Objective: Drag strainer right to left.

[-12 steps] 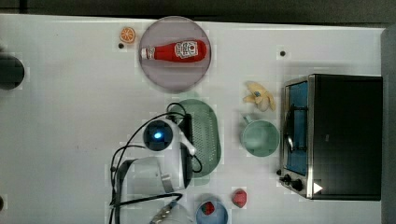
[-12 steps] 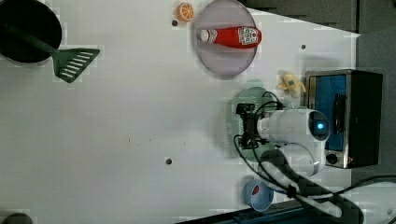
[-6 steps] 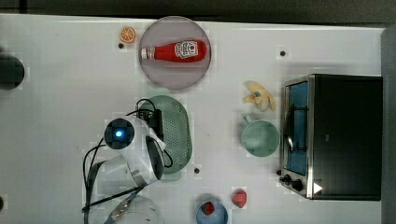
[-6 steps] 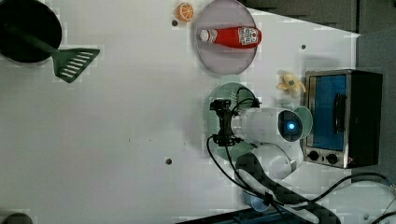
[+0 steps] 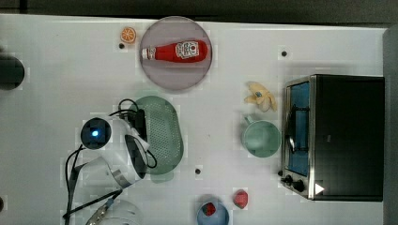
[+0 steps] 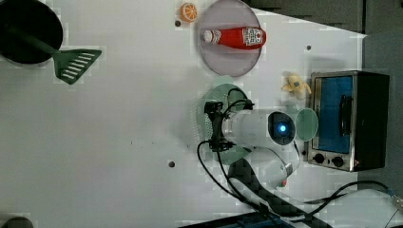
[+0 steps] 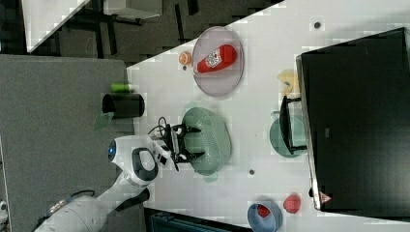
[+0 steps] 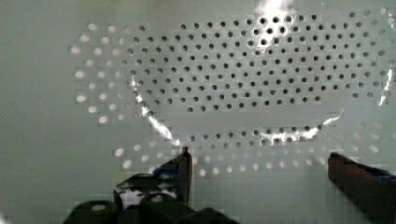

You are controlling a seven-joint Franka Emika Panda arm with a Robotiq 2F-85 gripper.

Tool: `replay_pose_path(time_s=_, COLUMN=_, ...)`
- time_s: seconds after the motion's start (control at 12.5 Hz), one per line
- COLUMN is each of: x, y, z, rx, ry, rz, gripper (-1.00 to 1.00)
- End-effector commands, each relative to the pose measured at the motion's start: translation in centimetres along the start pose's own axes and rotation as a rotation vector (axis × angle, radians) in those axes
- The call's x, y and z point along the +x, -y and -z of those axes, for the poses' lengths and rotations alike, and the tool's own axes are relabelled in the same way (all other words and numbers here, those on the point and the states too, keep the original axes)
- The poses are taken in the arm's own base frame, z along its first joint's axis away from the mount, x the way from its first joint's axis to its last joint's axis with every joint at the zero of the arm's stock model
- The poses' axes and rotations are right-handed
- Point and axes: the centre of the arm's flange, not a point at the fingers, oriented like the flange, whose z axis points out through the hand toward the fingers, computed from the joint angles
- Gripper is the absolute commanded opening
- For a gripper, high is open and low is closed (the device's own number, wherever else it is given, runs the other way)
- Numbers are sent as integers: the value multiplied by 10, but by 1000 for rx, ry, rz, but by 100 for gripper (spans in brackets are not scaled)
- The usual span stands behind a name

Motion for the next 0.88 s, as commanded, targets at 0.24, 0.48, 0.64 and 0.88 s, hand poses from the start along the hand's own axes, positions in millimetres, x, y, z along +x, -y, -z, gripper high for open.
replay_pose_path(time_s=0.24, x=-34, y=20, z=8, rx=-4, ry=22, rz=-93, gripper=100)
replay_pose_path(time_s=0.48, x=-62, y=26, z=9, rx=-10, ry=49, rz=-92, gripper=100)
replay_pose_path(time_s=0.64, x=-80, y=31, z=11, rx=-13, ry=70, rz=-117, gripper=100)
replay_pose_path(time_s=0.88, x=-106, y=33, z=13, rx=-12, ry=89, rz=-120, gripper=100)
